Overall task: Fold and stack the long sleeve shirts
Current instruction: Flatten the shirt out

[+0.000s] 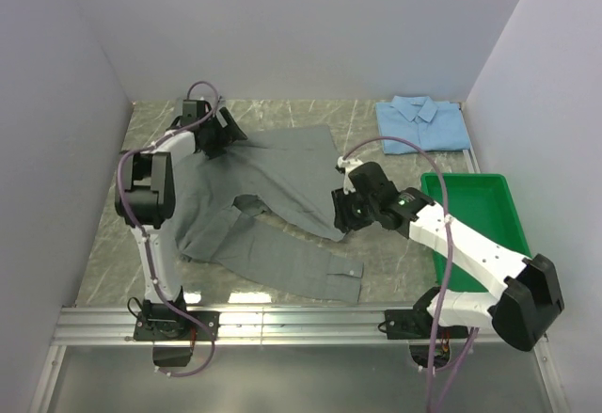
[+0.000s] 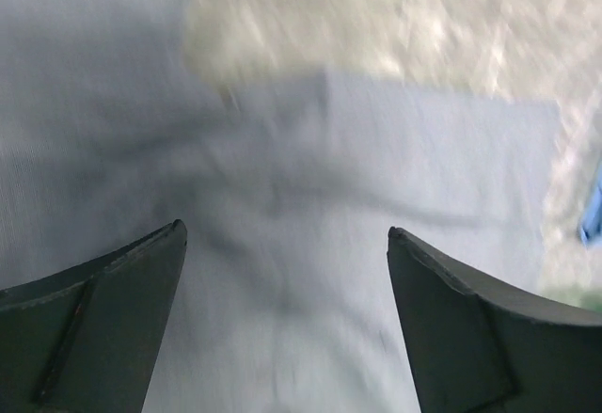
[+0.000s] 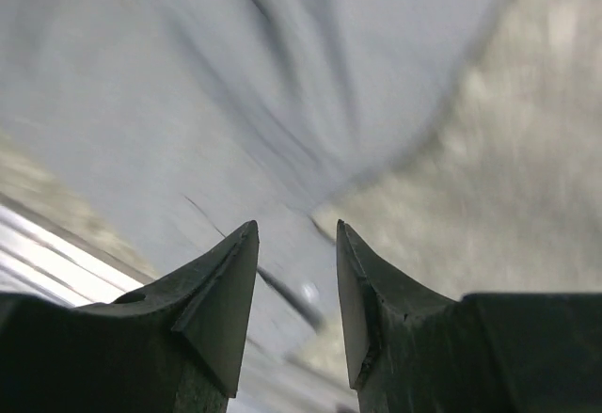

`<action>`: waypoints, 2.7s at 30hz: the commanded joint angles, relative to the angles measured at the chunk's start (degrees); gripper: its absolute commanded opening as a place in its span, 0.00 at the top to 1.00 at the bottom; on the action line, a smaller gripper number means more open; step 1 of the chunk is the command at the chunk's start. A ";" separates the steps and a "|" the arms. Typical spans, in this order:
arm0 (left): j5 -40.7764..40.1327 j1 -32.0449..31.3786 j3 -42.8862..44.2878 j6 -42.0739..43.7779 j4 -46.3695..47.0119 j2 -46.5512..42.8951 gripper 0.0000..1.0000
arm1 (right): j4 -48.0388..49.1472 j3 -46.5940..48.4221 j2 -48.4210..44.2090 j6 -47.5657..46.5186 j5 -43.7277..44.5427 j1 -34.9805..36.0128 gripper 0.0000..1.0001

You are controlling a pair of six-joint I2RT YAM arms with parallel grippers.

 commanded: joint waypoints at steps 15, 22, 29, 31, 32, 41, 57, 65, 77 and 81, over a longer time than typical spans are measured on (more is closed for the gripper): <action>-19.50 -0.80 -36.61 2.01 -10.72 -52.09 0.07 | 20.41 18.13 25.10 -8.43 -11.33 4.56 0.48; -24.25 1.49 -48.05 2.63 -10.19 -59.23 0.08 | 22.25 18.92 30.98 -14.05 -0.88 11.24 0.46; -27.32 1.49 -47.35 3.86 -9.31 -58.18 0.08 | 22.78 23.13 37.14 -19.76 14.75 16.51 0.47; -27.94 1.49 -48.05 4.21 -8.79 -58.26 0.08 | 23.57 23.40 38.19 -20.82 17.58 17.74 0.49; -28.20 1.49 -48.40 4.47 -8.79 -58.27 0.08 | 24.44 23.32 38.46 -21.09 18.64 18.01 0.50; -30.31 1.49 -47.97 5.18 -8.96 -58.27 0.08 | 22.35 17.10 34.25 -31.19 19.10 21.26 1.00; -28.83 2.81 -45.42 4.91 -10.46 -52.74 0.08 | 9.60 5.39 18.87 -34.01 0.73 22.14 0.81; -26.63 4.65 -42.52 3.33 -11.07 -49.21 0.08 | 6.16 6.44 14.48 -30.68 -4.63 19.78 0.71; -26.97 5.18 -43.57 1.22 -9.75 -46.75 0.09 | 11.71 9.87 17.10 -1.95 2.92 -4.83 0.39; -27.85 6.67 -45.59 0.52 -8.70 -46.49 0.10 | 14.51 6.89 20.08 5.87 -1.27 -10.80 0.40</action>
